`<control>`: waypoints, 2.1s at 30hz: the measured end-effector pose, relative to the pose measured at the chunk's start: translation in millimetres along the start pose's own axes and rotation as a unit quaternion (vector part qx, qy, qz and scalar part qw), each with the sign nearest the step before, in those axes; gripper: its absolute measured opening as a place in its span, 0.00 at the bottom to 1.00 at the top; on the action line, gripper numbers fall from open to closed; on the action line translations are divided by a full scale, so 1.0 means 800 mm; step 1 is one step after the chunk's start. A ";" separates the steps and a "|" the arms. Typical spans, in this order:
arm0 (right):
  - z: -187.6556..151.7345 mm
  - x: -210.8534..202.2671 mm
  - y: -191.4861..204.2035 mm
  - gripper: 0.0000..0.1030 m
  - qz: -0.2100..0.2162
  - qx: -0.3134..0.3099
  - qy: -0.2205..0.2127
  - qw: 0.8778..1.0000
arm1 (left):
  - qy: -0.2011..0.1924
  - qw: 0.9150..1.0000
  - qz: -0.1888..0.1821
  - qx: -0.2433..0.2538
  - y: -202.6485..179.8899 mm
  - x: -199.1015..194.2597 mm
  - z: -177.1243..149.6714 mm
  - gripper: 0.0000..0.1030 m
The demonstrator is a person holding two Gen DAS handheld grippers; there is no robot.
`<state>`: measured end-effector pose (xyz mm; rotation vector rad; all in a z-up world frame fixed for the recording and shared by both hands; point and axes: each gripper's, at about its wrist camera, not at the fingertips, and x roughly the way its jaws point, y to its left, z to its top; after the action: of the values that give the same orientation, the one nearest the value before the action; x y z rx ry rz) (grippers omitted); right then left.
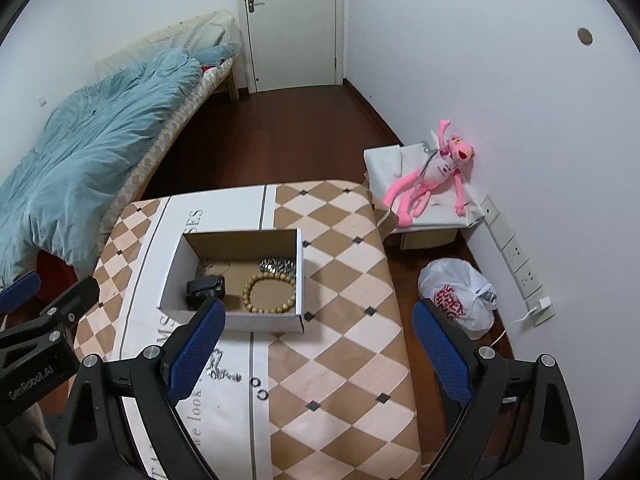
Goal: Organize jewelry
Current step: 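Grasp a small black ring with the right gripper, then grasp a small silver charm piece with the left gripper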
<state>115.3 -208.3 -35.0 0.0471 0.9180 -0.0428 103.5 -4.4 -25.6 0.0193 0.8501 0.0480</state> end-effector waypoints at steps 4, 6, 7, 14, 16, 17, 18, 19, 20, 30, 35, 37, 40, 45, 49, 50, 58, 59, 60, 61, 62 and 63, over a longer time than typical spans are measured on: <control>-0.034 0.035 -0.002 0.93 0.016 0.006 0.040 0.999 | 0.024 1.000 0.014 0.000 0.005 0.022 -0.027 0.96; -0.058 0.059 -0.003 0.93 0.032 0.012 0.065 0.997 | 0.046 0.999 0.028 0.000 0.011 0.042 -0.049 0.96; -0.074 0.074 -0.003 0.93 0.043 0.018 0.078 0.996 | 0.053 0.998 0.034 0.002 0.012 0.049 -0.056 0.96; -0.146 0.145 0.016 0.73 0.096 0.026 0.120 0.988 | 0.119 0.991 0.061 -0.002 0.031 0.102 -0.121 0.96; -0.155 0.153 0.024 0.72 0.097 0.017 0.115 0.988 | 0.128 0.990 0.062 -0.008 0.037 0.107 -0.130 0.96; -0.158 0.156 0.029 0.70 0.096 0.011 0.109 0.989 | 0.133 0.989 0.065 -0.011 0.041 0.110 -0.135 0.96; -0.161 0.158 0.035 0.69 0.094 0.001 0.102 0.990 | 0.136 0.988 0.066 -0.014 0.044 0.111 -0.138 0.96; -0.162 0.160 0.039 0.64 0.091 -0.006 0.099 0.991 | 0.137 0.988 0.067 -0.014 0.045 0.113 -0.141 0.96; -0.161 0.163 0.044 0.58 0.087 -0.014 0.100 0.991 | 0.140 0.988 0.068 -0.013 0.046 0.115 -0.143 0.96; -0.166 0.167 0.049 0.12 0.042 -0.038 0.076 0.996 | 0.144 0.988 0.048 0.004 0.029 0.134 -0.142 0.96; -0.154 0.161 0.010 0.12 0.040 0.014 0.068 0.997 | 0.139 0.990 0.021 0.000 0.016 0.149 -0.128 0.95; -0.150 0.161 0.003 0.12 0.033 0.019 0.063 0.997 | 0.138 0.990 0.009 -0.002 0.010 0.155 -0.123 0.95; -0.142 0.166 -0.005 0.12 0.025 0.025 0.060 0.998 | 0.134 0.991 -0.007 0.001 -0.001 0.164 -0.117 0.86; -0.133 0.176 -0.013 0.12 0.018 0.037 0.060 0.997 | 0.143 0.989 -0.017 0.016 -0.018 0.185 -0.113 0.58; -0.130 0.178 -0.013 0.12 0.017 0.036 0.059 0.997 | 0.143 0.989 -0.031 0.017 -0.023 0.193 -0.114 0.34; -0.130 0.178 -0.013 0.12 0.016 0.035 0.059 0.997 | 0.141 0.989 -0.036 0.018 -0.025 0.193 -0.113 0.30; -0.122 0.169 -0.016 0.12 0.017 0.042 0.050 0.998 | 0.129 0.990 -0.059 0.021 -0.029 0.183 -0.112 0.06; -0.120 0.166 -0.016 0.12 0.018 0.043 0.047 0.998 | 0.127 0.990 -0.061 0.020 -0.029 0.180 -0.112 0.06; -0.118 0.163 -0.016 0.12 0.020 0.044 0.044 0.998 | 0.125 0.990 -0.062 0.019 -0.028 0.176 -0.111 0.06; -0.116 0.160 -0.017 0.12 0.023 0.045 0.041 0.998 | 0.123 0.990 -0.064 0.018 -0.027 0.173 -0.110 0.06; -0.114 0.157 -0.017 0.12 0.025 0.046 0.038 0.998 | 0.119 0.991 -0.065 0.019 -0.026 0.167 -0.109 0.06; -0.111 0.152 -0.017 0.12 0.029 0.046 0.033 0.998 | 0.115 0.991 -0.067 0.018 -0.026 0.161 -0.109 0.06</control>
<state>117.9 -218.3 -185.6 0.1610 0.9806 -0.0300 123.9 -18.9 -180.3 -0.0090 1.0802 -0.0940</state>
